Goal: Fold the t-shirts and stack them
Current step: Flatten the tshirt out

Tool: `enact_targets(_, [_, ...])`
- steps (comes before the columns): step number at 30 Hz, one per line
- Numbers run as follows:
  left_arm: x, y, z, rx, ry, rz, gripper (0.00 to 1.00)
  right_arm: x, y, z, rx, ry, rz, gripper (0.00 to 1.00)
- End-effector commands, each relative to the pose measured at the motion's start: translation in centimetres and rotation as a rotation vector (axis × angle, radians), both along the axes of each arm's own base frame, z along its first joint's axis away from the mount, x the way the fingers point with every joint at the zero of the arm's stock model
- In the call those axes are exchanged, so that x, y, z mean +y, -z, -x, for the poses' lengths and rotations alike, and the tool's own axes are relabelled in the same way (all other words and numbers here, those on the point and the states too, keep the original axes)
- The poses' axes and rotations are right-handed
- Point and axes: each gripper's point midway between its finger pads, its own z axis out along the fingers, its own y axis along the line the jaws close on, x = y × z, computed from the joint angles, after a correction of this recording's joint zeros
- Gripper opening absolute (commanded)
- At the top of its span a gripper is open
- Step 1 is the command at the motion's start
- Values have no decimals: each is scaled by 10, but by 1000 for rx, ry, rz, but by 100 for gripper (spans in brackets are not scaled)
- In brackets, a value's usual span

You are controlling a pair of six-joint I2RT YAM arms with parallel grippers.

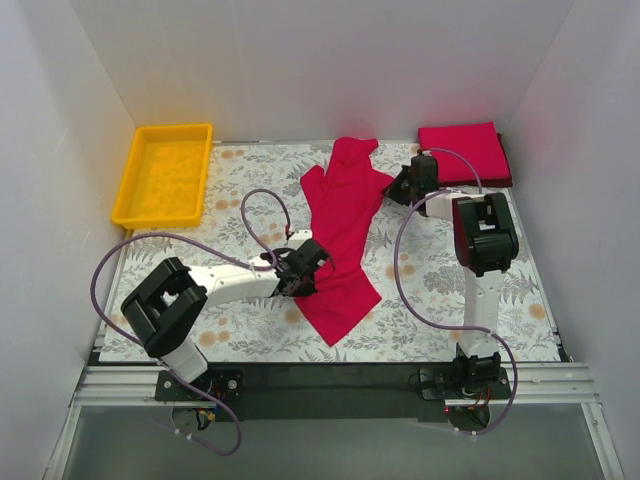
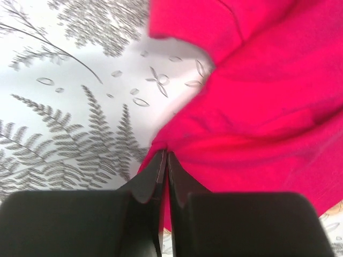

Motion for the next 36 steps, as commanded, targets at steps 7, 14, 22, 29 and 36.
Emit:
enact_targets(7, [67, 33, -3, 97, -100, -174, 0, -79, -2, 104, 112, 115, 198, 1])
enact_targets(14, [104, 44, -21, 140, -178, -238, 0, -133, -20, 193, 184, 112, 351, 1])
enact_targets(22, [162, 49, -59, 191, -351, -306, 0, -157, -107, 224, 90, 67, 489, 1])
enact_targets(29, [197, 29, -85, 173, -456, -267, 0, -145, -169, 243, -67, 123, 382, 1])
enact_targets(36, [189, -12, -85, 76, -447, -149, 3, -151, -159, 298, -72, 155, 394, 1])
